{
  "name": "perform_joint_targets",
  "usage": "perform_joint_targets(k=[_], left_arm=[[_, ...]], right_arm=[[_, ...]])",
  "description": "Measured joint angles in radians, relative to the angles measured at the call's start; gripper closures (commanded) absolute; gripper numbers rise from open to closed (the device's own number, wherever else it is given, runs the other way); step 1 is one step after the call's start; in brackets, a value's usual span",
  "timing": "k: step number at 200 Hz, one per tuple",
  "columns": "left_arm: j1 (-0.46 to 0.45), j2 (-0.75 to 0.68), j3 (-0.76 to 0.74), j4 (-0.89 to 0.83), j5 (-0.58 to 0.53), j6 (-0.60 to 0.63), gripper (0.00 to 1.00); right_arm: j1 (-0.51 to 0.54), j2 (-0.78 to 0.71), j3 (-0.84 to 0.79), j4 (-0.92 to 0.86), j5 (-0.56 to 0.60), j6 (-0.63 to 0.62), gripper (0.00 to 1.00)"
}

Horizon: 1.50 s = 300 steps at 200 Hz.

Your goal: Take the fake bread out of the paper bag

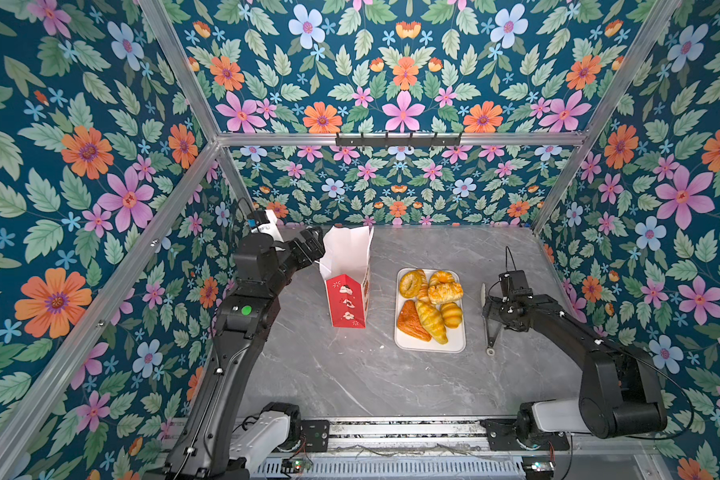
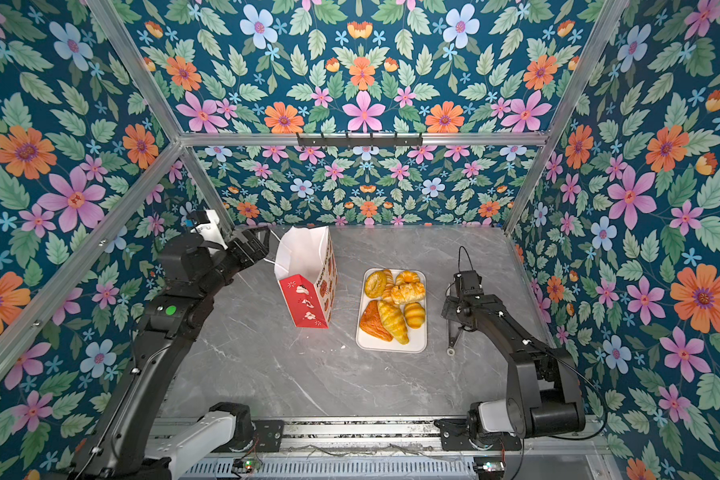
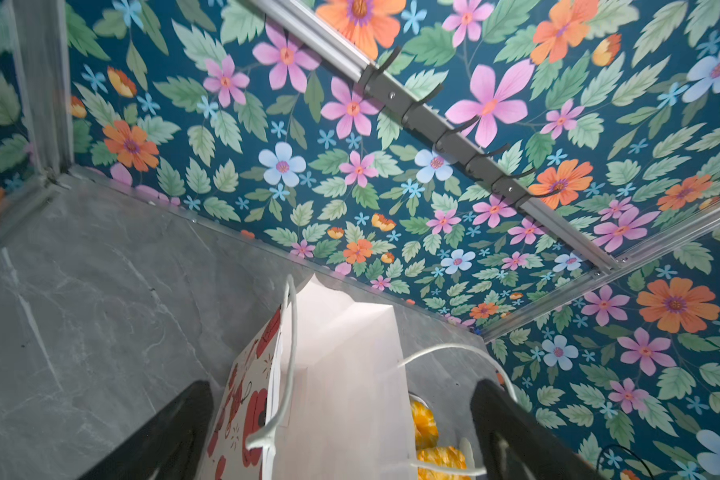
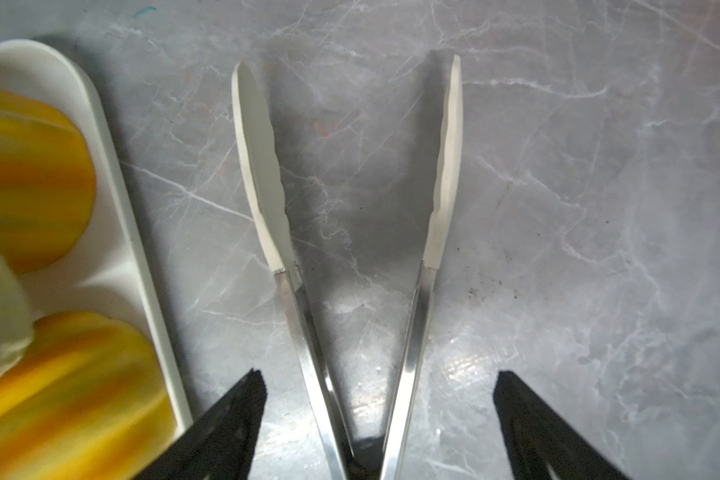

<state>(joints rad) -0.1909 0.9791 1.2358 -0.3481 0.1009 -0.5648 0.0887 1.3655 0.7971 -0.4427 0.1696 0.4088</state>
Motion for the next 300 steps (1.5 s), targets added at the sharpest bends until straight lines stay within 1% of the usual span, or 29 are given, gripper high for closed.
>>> perform_joint_targets(k=[18, 29, 37, 49, 58, 64, 70, 79, 92, 106, 129, 152, 181, 198, 221, 231, 243, 257, 283, 300], left_arm=[[0.0, -0.091, -0.008, -0.001, -0.098, 0.05, 0.0], [0.0, -0.166, -0.071, 0.047, -0.19, 0.092, 0.0], [0.0, -0.224, -0.148, 0.101, -0.266, 0.124, 0.0], [0.001, -0.289, -0.3, 0.23, -0.391, 0.172, 0.0], [0.002, -0.316, -0.414, 0.296, -0.462, 0.204, 0.0], [0.002, -0.324, -0.49, 0.347, -0.504, 0.228, 0.0], [0.002, -0.33, -0.568, 0.412, -0.546, 0.257, 0.0], [0.002, -0.32, -0.673, 0.511, -0.604, 0.302, 0.0], [0.001, -0.262, -0.793, 0.666, -0.68, 0.372, 0.0], [0.001, -0.165, -0.875, 0.813, -0.731, 0.441, 0.0], [0.003, 0.02, -0.967, 1.046, -0.78, 0.506, 0.0], [0.019, 0.203, -1.023, 1.232, -0.772, 0.538, 0.0], [0.072, 0.394, -1.03, 1.416, -0.691, 0.528, 0.0], [0.105, 0.446, -1.009, 1.44, -0.639, 0.514, 0.0], [0.149, 0.547, -0.97, 1.505, -0.524, 0.507, 0.0], [0.154, 0.578, -0.954, 1.496, -0.479, 0.508, 0.0], [0.154, 0.607, -0.952, 1.529, -0.414, 0.514, 0.0], [0.153, 0.632, -0.961, 1.552, -0.372, 0.522, 0.0], [0.156, 0.636, -0.962, 1.577, -0.335, 0.536, 0.0], [0.155, 0.637, -0.965, 1.59, -0.331, 0.54, 0.0]], right_arm=[[0.0, -0.06, -0.022, 0.023, 0.026, 0.0, 0.15], [0.0, -0.114, -0.043, 0.047, 0.045, -0.004, 0.18], [0.0, -0.154, -0.056, 0.063, 0.053, -0.011, 0.19], [0.0, -0.222, -0.073, 0.092, 0.067, -0.026, 0.11], [0.0, -0.265, -0.077, 0.116, 0.073, -0.045, 0.06], [0.0, -0.29, -0.078, 0.134, 0.074, -0.053, 0.02], [0.0, -0.313, -0.078, 0.153, 0.074, -0.066, 0.01], [0.0, -0.343, -0.079, 0.184, 0.074, -0.087, 0.01], [0.0, -0.363, -0.081, 0.233, 0.074, -0.109, 0.01], [0.001, -0.36, -0.085, 0.27, 0.073, -0.127, 0.01], [0.001, -0.327, -0.09, 0.311, 0.069, -0.132, 0.01], [0.002, -0.296, -0.11, 0.343, 0.07, -0.143, 0.01], [0.003, -0.268, -0.151, 0.406, 0.076, -0.159, 0.01], [0.003, -0.251, -0.185, 0.469, 0.079, -0.18, 0.01], [0.003, -0.217, -0.253, 0.586, 0.077, -0.226, 0.01], [0.003, -0.204, -0.287, 0.642, 0.077, -0.246, 0.01], [0.003, -0.185, -0.324, 0.711, 0.077, -0.273, 0.01], [0.003, -0.159, -0.347, 0.772, 0.075, -0.303, 0.01], [0.003, -0.08, -0.355, 0.882, 0.069, -0.347, 0.01], [0.003, -0.023, -0.364, 0.945, 0.065, -0.37, 0.01]])
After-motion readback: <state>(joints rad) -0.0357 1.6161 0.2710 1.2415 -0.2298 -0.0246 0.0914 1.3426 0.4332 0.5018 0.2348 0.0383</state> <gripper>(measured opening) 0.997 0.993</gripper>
